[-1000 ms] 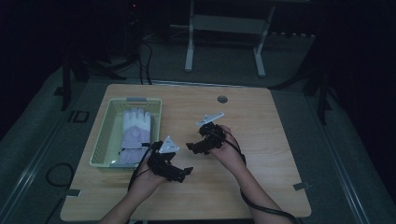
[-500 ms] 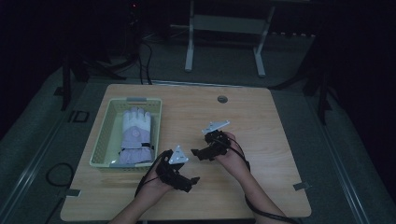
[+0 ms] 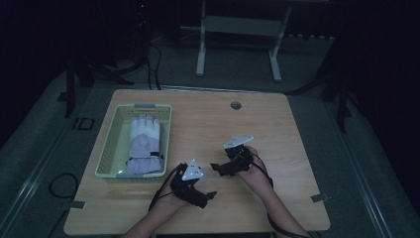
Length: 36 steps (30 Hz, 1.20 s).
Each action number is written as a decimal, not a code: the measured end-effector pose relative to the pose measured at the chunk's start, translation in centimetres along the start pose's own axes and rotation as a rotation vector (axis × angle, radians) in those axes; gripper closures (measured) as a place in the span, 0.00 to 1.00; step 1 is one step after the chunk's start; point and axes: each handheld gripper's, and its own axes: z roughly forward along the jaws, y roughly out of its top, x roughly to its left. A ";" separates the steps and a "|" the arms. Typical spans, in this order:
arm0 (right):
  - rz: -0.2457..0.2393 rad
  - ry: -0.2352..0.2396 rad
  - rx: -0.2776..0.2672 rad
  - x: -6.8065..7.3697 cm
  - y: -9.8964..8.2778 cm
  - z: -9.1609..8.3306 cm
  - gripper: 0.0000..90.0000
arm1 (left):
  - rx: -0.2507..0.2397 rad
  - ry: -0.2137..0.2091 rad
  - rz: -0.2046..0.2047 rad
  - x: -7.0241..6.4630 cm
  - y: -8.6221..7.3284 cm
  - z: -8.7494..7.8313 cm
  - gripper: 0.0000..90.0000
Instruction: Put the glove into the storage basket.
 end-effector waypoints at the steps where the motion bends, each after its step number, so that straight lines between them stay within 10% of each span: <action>1: 0.001 0.001 -0.003 0.0 -0.2 -0.1 0.16 | 0.004 -0.003 -0.001 -0.1 -0.1 0.2 0.01; 36: -0.041 -0.009 -0.043 -1.0 -6.7 -2.4 0.15 | 0.019 -0.040 -0.006 -1.3 -1.0 2.4 0.01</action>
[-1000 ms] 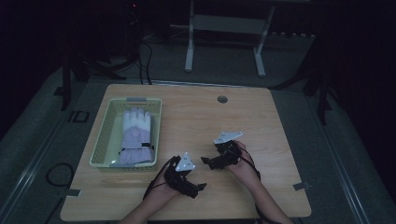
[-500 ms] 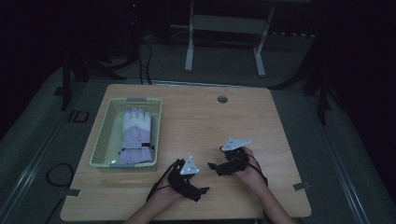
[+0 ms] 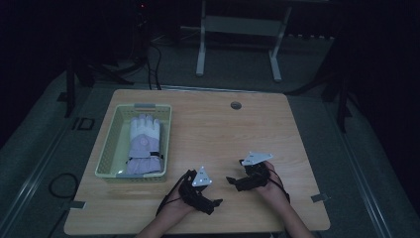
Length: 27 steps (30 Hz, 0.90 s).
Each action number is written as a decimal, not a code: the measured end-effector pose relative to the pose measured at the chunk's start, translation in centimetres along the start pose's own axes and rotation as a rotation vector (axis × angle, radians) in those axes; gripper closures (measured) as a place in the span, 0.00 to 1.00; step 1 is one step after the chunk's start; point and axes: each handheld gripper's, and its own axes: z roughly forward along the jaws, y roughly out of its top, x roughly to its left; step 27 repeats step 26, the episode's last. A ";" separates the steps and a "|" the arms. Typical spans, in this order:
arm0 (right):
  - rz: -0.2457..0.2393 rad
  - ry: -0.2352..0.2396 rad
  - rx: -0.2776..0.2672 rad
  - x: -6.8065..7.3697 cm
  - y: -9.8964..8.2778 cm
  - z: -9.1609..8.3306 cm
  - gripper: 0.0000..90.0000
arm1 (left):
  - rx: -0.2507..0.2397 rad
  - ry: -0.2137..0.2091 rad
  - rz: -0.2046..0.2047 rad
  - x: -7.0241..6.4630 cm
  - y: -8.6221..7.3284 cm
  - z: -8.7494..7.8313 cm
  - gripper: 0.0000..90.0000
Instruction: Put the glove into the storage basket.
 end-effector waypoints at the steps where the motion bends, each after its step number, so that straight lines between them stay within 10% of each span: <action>1: -0.001 -0.001 -0.002 0.0 -0.1 0.0 0.14 | -0.003 -0.006 -0.005 0.1 -0.1 -0.1 0.01; 27: 0.017 -0.025 -0.007 -0.7 -1.1 0.2 0.14 | 0.008 0.006 0.036 -0.6 -0.5 -0.1 0.01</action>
